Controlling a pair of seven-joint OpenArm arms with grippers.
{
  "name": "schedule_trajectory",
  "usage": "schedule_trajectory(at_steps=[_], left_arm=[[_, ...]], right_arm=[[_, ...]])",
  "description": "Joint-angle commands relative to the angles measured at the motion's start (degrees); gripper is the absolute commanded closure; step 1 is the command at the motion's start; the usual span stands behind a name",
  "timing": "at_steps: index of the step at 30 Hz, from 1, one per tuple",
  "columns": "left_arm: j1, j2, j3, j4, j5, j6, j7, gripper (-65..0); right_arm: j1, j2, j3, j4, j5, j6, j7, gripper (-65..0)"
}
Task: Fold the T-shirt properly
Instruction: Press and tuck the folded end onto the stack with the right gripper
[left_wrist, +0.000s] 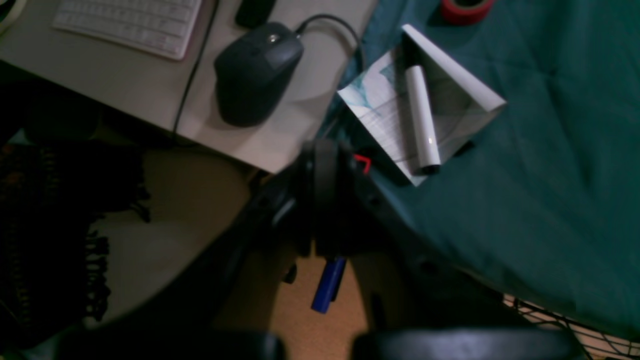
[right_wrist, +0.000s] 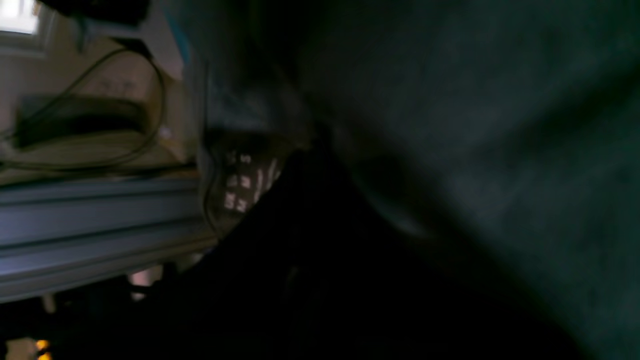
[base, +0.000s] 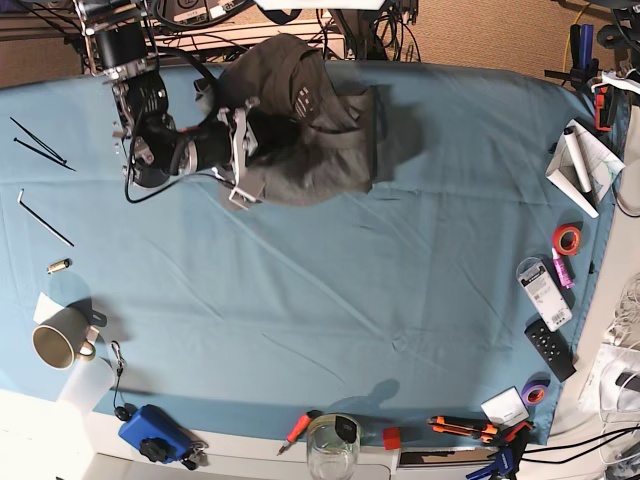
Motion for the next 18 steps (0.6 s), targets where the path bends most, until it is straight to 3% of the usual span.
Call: schedule_trajectory(at_steps=[1,3,7,9,13,18], left_arm=[[0.4,-0.6,-0.4,0.9,-0.2,0.2,-1.5,0.0],[0.4,-0.6,-0.4,0.9,-0.2,0.2,-1.4,0.0],[0.4,-0.6,-0.4,0.9,-0.3,-0.6,-1.5,0.0],[0.4,-0.6,-0.4,0.9,-0.5,-0.6,-1.5,0.0],[0.4,-0.6,-0.4,0.9,-0.7,-0.6,-1.4,0.0],[0.4,-0.6,-0.4,0.9,-0.7,-0.6,-1.9,0.0]], right_arm=[[1.1,0.0,0.1,-0.4,-3.7,-0.6,-0.2,0.0],[1.5,-0.1,0.1,0.2,-0.3,-0.6,-0.8,0.0],[1.5,-0.1,0.1,6.5,12.8,-0.6,-0.8,0.0],[1.3,0.1,0.1,10.6,14.4,-0.6,-0.8,0.0],[1.3,-0.5,0.1,13.5,13.6,-0.6,-0.8,0.0],[1.2,-1.4,0.0,12.8,1.6,-0.6,-0.8,0.0]])
